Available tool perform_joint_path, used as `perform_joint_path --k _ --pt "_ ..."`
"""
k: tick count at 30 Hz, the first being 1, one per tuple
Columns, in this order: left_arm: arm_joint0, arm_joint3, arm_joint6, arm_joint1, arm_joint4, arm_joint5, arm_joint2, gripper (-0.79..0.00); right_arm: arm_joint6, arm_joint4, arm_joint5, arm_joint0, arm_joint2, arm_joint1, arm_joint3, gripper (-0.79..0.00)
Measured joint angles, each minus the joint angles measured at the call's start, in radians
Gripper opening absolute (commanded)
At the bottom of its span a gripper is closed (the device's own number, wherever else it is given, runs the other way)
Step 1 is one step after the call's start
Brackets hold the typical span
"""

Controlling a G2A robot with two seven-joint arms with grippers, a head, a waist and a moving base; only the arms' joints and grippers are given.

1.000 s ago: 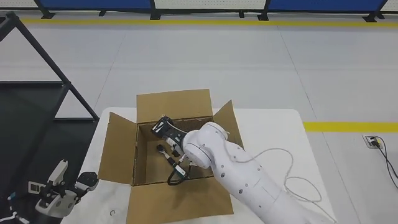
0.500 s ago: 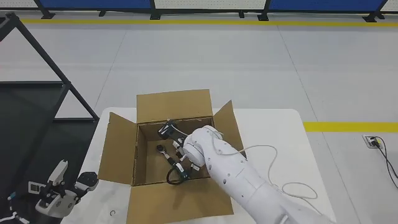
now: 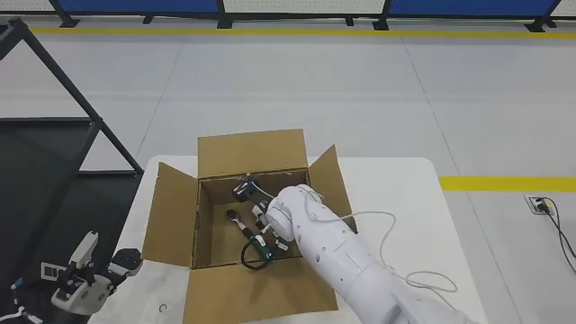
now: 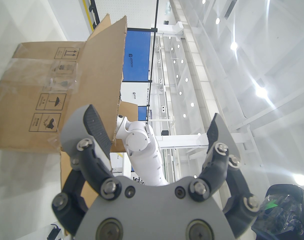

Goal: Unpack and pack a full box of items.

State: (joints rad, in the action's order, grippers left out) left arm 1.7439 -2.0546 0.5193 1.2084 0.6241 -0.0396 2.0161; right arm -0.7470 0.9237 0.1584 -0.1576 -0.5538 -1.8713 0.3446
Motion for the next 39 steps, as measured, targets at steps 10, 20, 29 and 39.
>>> perform_joint_path --k 10,20,29,39 --pt "0.0 0.0 0.0 0.0 0.0 0.0 0.0 0.0 0.027 -0.001 0.004 0.017 -0.014 -0.018 -0.041 -0.443" --pt "0.0 0.0 0.0 0.0 0.0 0.0 0.0 0.0 0.066 -0.002 -0.003 0.029 -0.041 -0.012 -0.041 -0.406" --pt "0.0 0.0 0.0 0.0 0.0 0.0 0.0 0.0 0.143 0.022 0.08 0.002 -0.101 0.053 0.124 -0.142" --pt "0.0 0.0 0.0 0.0 0.0 0.0 0.0 0.0 -0.062 0.223 0.062 -0.338 -0.321 0.239 0.844 0.0"
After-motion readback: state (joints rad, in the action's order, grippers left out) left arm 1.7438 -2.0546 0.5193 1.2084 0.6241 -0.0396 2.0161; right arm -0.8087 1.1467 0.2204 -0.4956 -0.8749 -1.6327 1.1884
